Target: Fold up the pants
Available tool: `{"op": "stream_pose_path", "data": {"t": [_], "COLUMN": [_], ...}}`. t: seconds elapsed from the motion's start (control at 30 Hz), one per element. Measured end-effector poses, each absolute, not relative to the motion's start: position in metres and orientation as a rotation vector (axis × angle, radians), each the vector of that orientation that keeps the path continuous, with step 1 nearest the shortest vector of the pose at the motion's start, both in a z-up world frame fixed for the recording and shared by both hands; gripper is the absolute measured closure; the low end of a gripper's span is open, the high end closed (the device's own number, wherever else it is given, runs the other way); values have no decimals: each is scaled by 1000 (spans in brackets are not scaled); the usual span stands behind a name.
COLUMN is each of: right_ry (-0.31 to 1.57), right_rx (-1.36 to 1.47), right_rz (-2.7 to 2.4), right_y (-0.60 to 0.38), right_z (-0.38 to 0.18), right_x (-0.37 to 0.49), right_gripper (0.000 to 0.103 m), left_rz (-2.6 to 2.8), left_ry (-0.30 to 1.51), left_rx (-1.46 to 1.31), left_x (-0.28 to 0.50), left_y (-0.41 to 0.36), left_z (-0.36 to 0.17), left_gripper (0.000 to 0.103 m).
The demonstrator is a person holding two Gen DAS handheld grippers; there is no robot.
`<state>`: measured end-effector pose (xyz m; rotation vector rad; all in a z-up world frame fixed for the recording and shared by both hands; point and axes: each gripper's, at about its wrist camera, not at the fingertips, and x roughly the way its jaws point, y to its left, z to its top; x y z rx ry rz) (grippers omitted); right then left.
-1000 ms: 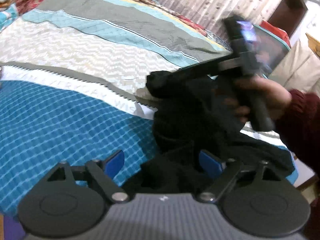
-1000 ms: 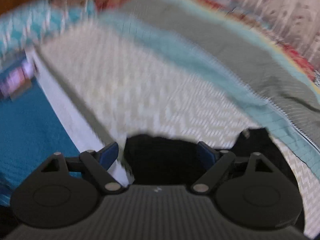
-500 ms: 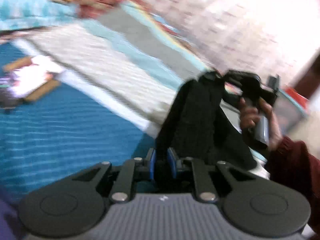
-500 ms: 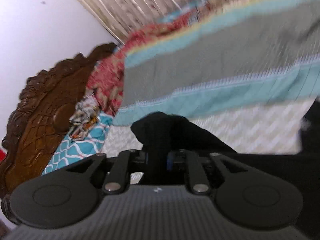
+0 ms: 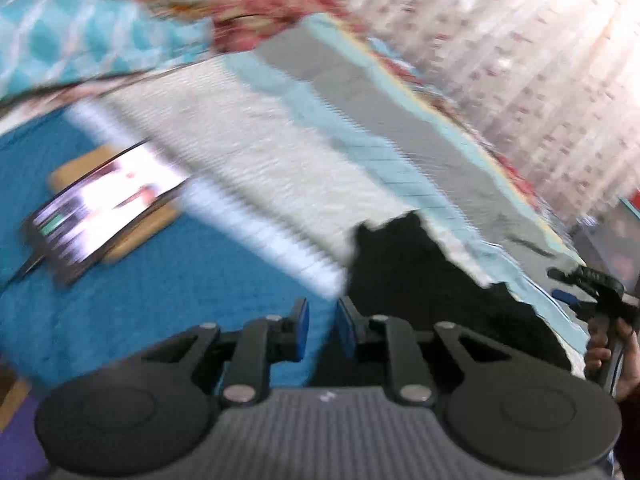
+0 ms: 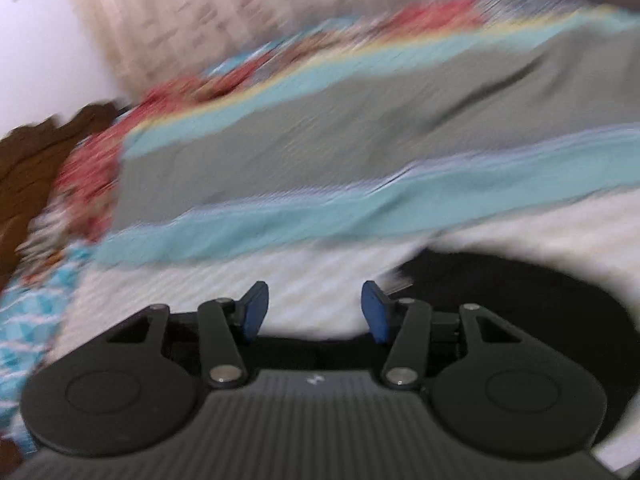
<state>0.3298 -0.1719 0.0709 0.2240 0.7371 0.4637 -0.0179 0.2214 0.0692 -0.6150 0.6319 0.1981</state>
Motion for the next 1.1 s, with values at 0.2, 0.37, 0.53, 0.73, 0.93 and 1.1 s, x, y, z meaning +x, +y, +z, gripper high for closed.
{"op": "stream_pose_path", "data": {"t": [0.2,0.37,0.53,0.73,0.93,1.1], "right_ry": [734,816,867,923,905,771], "right_rx": [190,81,-50,-200,-279,-26], "right_rz": [242,235,304,422,492,281], "right_y": [-252,-251,-242,-218,-208,-287], "right_z": [78,57,34,0,3,63], "right_x": [362,384,420,451,427,422], "right_gripper": [48,48,45,42,98,99], "left_rz": [11,20,108,137,135,127], "left_ry": [669,747,773,703,700,700], "left_rx": [-420,-254,-154,-92,-89,-82], "left_x": [96,169,177,168,171,171], "left_y": [151,101,92,86,85,88], "left_z": [78,42,-16,-25,-23,-24], "left_gripper": [75,75,75,73,73,73]}}
